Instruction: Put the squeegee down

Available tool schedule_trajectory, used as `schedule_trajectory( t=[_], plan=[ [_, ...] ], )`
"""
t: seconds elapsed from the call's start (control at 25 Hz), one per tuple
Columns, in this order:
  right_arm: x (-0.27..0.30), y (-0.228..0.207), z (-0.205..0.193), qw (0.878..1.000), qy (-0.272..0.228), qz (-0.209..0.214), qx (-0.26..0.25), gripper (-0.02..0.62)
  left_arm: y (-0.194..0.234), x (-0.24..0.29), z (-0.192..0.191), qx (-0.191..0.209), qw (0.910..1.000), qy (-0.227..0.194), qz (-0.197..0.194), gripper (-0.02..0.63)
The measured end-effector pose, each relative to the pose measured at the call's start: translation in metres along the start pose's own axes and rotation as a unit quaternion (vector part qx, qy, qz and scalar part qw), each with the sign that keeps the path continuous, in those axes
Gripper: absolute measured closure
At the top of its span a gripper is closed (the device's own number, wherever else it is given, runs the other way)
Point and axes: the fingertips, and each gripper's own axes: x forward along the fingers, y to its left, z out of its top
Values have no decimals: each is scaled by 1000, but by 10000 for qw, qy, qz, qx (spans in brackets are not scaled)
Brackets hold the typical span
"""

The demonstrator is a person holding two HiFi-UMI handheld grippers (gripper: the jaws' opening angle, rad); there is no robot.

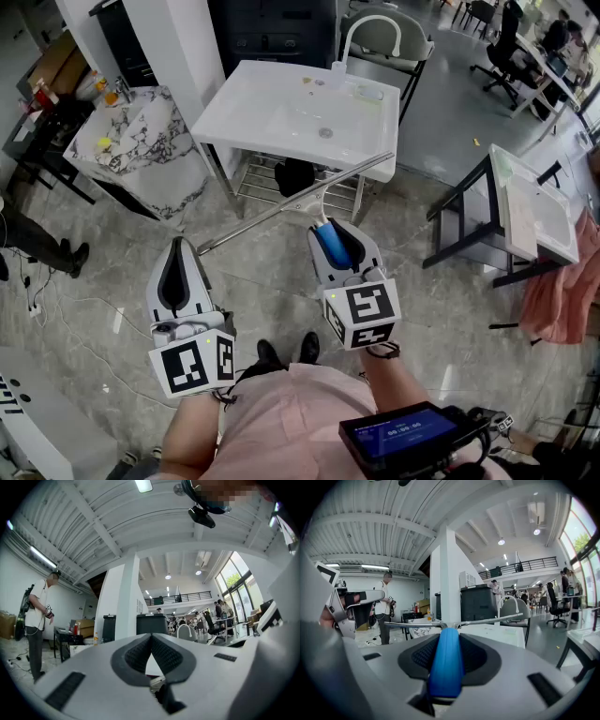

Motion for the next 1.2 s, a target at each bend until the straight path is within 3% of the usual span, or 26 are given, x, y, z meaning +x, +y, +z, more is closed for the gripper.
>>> schedule_trajectory(
  t=[0.72, 1.2],
  plan=[
    [6, -38, -3, 9996, -171, 137, 198, 465, -30, 12, -6, 99, 9999, 14, 81, 597],
    [53, -40, 2, 9995, -98, 188, 243, 465, 1, 43, -16, 98, 9997, 23, 224, 597]
  ],
)
